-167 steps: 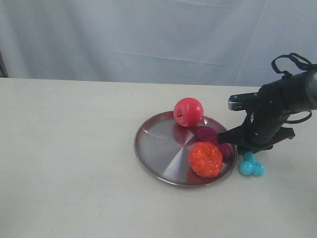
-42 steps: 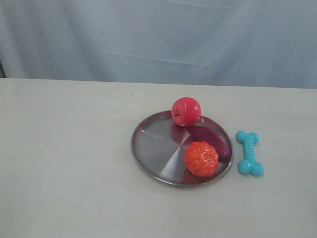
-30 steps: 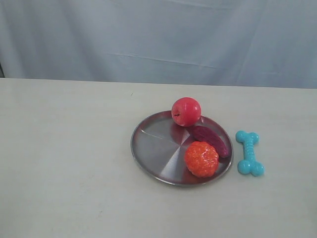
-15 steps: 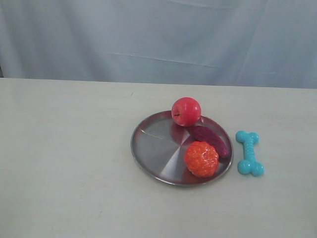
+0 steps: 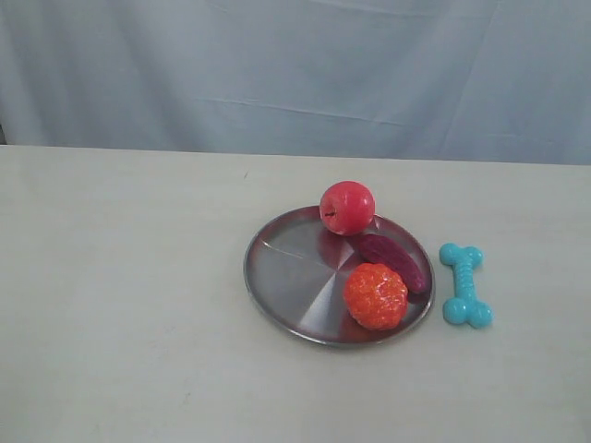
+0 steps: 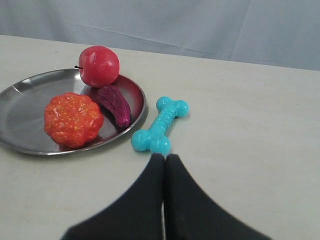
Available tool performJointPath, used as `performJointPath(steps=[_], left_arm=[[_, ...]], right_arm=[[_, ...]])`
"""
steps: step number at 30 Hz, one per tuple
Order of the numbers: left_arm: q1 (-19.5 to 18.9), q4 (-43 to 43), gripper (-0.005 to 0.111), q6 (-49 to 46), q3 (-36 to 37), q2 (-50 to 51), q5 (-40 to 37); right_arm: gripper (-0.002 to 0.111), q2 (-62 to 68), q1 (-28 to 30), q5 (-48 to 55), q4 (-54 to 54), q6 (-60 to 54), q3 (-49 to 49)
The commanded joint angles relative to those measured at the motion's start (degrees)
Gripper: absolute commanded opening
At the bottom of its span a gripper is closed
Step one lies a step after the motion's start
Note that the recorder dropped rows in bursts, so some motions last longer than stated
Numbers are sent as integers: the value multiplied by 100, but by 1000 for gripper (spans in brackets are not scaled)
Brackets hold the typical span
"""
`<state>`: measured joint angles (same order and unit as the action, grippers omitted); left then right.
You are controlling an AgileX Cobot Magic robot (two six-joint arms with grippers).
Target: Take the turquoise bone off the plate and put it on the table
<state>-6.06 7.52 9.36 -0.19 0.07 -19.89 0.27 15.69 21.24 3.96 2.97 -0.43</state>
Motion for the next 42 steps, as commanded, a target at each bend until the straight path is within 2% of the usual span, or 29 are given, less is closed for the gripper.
performJointPath(steps=[1,42], left_arm=[[28,2,0,9,19,-7,6],[28,2,0,9,19,-7,6]], right_arm=[[-1,-27,42,-125,41,-49,43],[-1,-27,42,-135,41,62,43]])
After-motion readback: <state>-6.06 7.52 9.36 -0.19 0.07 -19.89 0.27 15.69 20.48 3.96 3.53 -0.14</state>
